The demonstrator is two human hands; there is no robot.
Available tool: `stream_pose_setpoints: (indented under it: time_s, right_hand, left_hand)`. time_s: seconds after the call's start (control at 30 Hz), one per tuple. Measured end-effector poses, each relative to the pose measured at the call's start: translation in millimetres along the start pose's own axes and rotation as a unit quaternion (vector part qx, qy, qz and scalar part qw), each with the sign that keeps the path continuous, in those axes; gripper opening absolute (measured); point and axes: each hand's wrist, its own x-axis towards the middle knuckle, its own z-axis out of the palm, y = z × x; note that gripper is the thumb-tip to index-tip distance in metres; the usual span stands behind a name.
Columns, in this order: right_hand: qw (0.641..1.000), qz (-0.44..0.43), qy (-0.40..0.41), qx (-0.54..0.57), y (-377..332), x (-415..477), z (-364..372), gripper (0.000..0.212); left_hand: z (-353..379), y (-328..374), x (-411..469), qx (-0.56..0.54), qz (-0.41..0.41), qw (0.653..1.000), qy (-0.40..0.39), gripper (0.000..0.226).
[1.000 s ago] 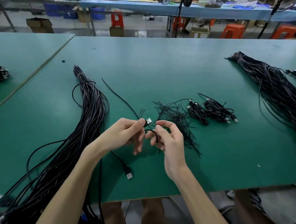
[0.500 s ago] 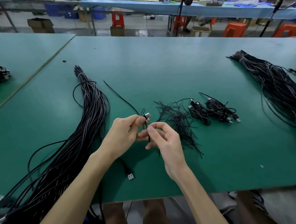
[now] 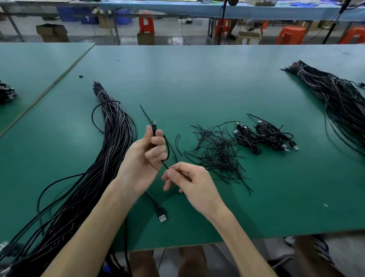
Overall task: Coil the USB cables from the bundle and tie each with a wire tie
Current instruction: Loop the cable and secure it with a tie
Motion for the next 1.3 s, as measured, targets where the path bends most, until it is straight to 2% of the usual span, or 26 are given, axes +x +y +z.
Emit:
stream_pose_setpoints:
  time_s: [0.1,0.2,0.3,0.4,0.47,0.57,0.63,0.73,0.8,0.83,0.87,0.9,0.97,1.0,1.03,1.07,1.1,1.17,1.23,1.3]
  right_hand:
    - [1.0,0.001,0.012,0.003,1,-1,0,0.023]
    - [0.999,0.0,0.038,0.015,1,-1,-1,0.032]
    - [0.999,0.005,0.051,0.016,2,1,0,0.032]
    - [0.996,0.013,0.066,0.051,3,3,1,0.015]
    - [0.995,0.017,0.072,0.073,3,3,1,0.009]
    - [0.993,0.017,0.089,0.08,3,2,1,0.006]
    - [0.991,0.018,0.108,0.081,4,2,1,0.003]
    - [0.99,0.015,0.123,0.068,5,2,0,0.006]
    - [0.994,0.008,0.107,-0.003,4,2,1,0.015]
    - [0.995,0.006,0.089,-0.045,4,1,2,0.017]
    - [0.994,0.002,0.074,-0.079,3,1,4,0.017]
    - [0.993,-0.002,0.069,-0.1,3,1,5,0.015]
    - [0.989,-0.008,0.093,-0.115,3,0,4,0.014]
    - [0.987,-0.008,0.113,-0.115,3,0,3,0.013]
    - [0.985,-0.008,0.132,-0.111,3,0,2,0.011]
    - [0.984,-0.007,0.145,-0.102,2,0,2,0.01]
    - [0.984,-0.003,0.153,-0.092,2,0,2,0.009]
    - [0.982,0.001,0.166,-0.088,2,0,4,0.01]
    - [0.975,-0.009,0.183,-0.125,2,0,6,0.01]
    - [0.966,-0.019,0.204,-0.159,3,0,7,0.008]
  left_hand:
    - [0,3,-2,0.073,-0.001,0.997,-0.033,0.042]
    - [0,4,-4,0.214,0.044,0.975,-0.041,0.047]
    - [0,-1,-6,0.387,0.103,0.916,-0.033,0.05]
    - [1,-10,-8,0.477,0.17,0.862,-0.024,0.053]
    - [0,-15,-8,0.549,0.21,0.808,-0.041,0.054]
    - [-4,-16,-8,0.668,0.269,0.691,-0.065,0.05]
    - [-5,-16,-8,0.71,0.316,0.626,-0.07,0.044]
    - [-8,-14,-4,0.747,0.361,0.556,-0.053,0.041]
    - [-11,-10,-2,0.76,0.382,0.525,-0.019,0.042]
    - [-12,-8,-2,0.756,0.385,0.53,0.006,0.045]
    - [-13,-7,-2,0.732,0.38,0.564,0.032,0.049]
    - [-12,-6,-2,0.674,0.366,0.639,0.056,0.052]
    - [-10,-1,-1,0.46,0.291,0.835,0.085,0.053]
    - [-9,4,0,0.343,0.229,0.907,0.083,0.052]
    - [-10,10,0,0.241,0.165,0.955,0.057,0.051]
    - [-12,15,1,0.162,0.113,0.98,0.023,0.051]
    - [-14,20,0,0.11,0.078,0.991,-0.012,0.051]
    - [-18,25,-1,0.089,0.04,0.993,-0.063,0.051]
    - [-20,25,-2,0.17,0.034,0.982,-0.075,0.05]
    - [-18,20,-1,0.335,0.056,0.938,-0.069,0.051]
